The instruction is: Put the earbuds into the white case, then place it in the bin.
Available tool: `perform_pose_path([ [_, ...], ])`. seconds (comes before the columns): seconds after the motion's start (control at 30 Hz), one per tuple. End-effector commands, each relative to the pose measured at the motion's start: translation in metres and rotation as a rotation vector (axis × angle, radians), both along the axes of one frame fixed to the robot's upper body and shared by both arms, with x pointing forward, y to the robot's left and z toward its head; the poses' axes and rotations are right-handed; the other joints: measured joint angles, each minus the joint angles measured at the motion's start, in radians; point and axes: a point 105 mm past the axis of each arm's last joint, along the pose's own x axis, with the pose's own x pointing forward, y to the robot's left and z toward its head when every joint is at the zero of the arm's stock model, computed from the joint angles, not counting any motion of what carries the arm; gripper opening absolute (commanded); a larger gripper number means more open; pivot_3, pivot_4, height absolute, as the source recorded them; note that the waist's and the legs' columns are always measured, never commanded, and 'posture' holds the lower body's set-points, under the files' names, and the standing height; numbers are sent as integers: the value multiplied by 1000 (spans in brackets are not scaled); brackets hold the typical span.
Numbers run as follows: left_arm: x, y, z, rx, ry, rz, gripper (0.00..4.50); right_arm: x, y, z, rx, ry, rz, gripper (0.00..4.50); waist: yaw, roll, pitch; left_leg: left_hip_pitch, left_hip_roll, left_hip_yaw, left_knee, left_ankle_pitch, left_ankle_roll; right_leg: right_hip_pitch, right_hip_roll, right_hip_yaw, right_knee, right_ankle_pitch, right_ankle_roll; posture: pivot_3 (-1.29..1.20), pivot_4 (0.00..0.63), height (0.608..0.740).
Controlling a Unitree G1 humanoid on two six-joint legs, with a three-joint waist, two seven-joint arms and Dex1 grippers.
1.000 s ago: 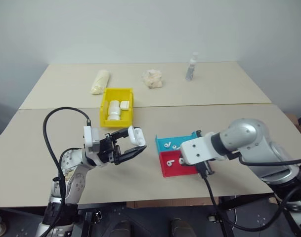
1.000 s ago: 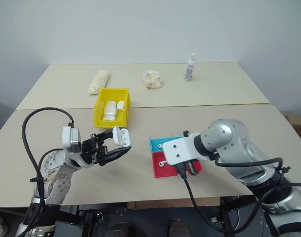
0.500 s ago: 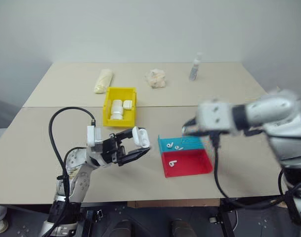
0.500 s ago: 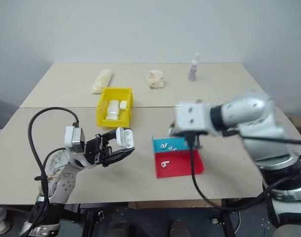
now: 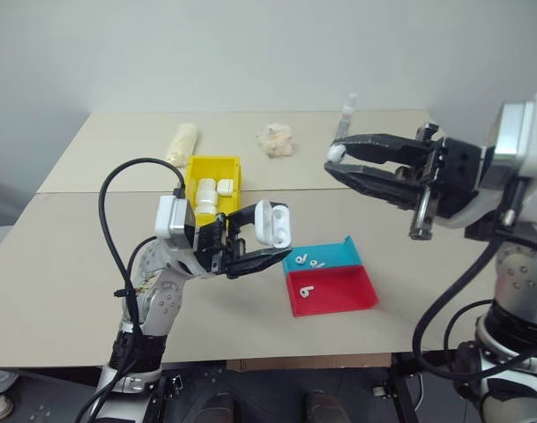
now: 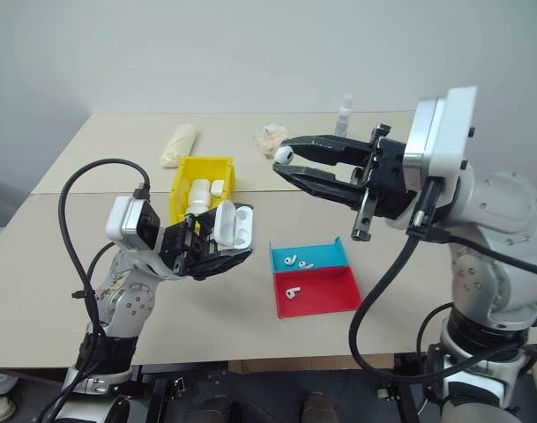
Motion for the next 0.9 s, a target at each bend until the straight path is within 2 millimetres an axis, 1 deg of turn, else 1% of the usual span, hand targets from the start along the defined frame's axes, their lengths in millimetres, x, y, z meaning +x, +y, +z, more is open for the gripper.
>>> perform_pose_path([
  [0.03,-9,-5,14,-11,-64,-43,2793,-9,7,3,46,-55,66,1072,-1,0,0,0,0,0,0,0,0,0,0,0,0,0,0,0,150,740],
  [0.2,-10,-7,12,19,-72,-50,2793,-8,15,-10,31,-30,138,1072,-1,0,0,1,0,0,0,0,0,0,0,0,0,0,0,0,150,740],
  [0.37,-9,-9,8,44,-65,-40,2793,0,22,-19,32,2,172,1072,-1,0,0,1,0,0,0,0,0,1,0,0,0,0,0,0,150,740],
  [0.5,-8,-10,7,50,-67,-34,2793,6,25,-26,17,21,180,1072,-1,0,0,1,0,0,0,0,0,1,0,0,-1,0,0,0,150,740],
  [0.7,-7,-10,6,60,-67,-16,2793,7,28,-35,-16,38,192,1072,0,0,0,1,0,0,0,0,0,1,0,0,-1,0,0,0,150,740],
  [0.9,-6,-9,5,69,-65,-12,2793,14,29,-45,-36,67,157,1072,-1,0,0,1,0,0,0,0,0,1,0,0,-1,0,0,0,150,740],
])
